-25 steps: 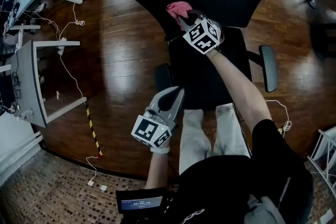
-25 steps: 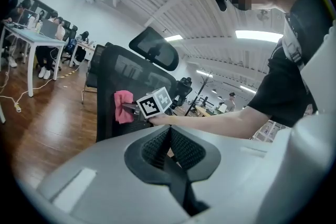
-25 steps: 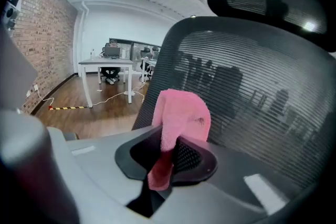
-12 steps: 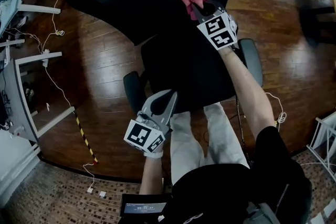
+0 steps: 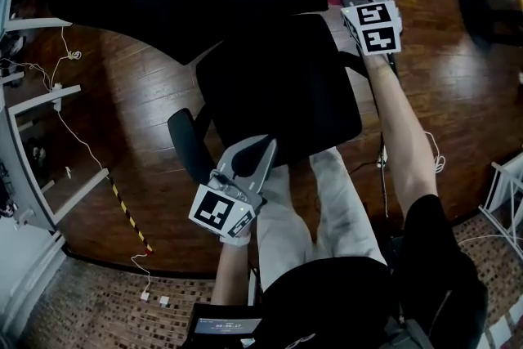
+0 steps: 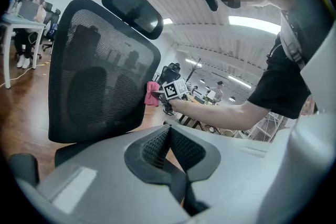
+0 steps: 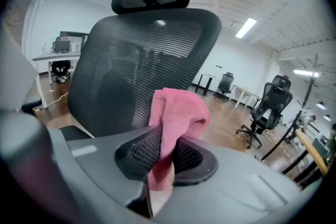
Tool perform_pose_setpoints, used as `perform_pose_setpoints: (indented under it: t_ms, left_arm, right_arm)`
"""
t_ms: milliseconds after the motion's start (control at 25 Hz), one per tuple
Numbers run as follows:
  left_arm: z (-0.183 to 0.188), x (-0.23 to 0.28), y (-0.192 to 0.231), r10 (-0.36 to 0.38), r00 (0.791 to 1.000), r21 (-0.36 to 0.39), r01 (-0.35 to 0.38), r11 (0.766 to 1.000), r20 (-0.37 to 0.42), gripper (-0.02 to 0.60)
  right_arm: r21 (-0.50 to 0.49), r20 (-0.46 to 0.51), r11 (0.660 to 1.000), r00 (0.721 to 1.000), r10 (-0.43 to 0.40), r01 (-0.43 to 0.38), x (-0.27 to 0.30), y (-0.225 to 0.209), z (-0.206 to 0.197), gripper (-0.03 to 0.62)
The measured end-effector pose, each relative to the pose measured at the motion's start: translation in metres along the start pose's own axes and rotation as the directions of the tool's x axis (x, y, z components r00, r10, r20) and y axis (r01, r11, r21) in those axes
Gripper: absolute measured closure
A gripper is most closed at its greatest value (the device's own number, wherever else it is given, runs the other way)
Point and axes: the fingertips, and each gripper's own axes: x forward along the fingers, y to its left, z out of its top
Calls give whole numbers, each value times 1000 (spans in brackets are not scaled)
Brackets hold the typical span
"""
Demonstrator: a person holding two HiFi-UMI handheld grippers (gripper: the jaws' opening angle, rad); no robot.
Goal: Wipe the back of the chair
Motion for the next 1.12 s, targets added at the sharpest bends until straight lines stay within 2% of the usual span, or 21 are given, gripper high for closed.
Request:
perform_pose_setpoints:
  t_ms: [120,240,400,640,840,1000,1120]
  left_arm:
    - [2,-2,1,2,1000,6,-2,1000,5,592]
    - [1,-11,4,10,1000,2,-10,1000,14,592]
    - [-7,-28,11,40,999,-17,-40,999,31,592]
    - [-17,-67,28,90,995,-34,-88,995,49,592]
    - [-18,-92,44,116,991,-58,-111,992,74,592]
    - [-24,-112,60,144,986,-75,-138,988,86,592]
    - [-30,-127,70,173,981,-95,-164,982,92,592]
  right_arm:
    - [60,-48,995,996,-79,82,-6,-24,-17,551]
    - [26,-80,997,995,-65,67,-1,-11,-22,553]
    - [-71,-77,997,997,-6,1,15,41,-8,551]
    - [-116,-33,989,996,87,-90,27,130,23,551]
    - [-152,-9,973,985,174,-173,37,201,53,551]
    - [-182,11,962,978,208,-203,43,249,70,551]
    - [-227,15,938,962,272,-261,44,296,76,551]
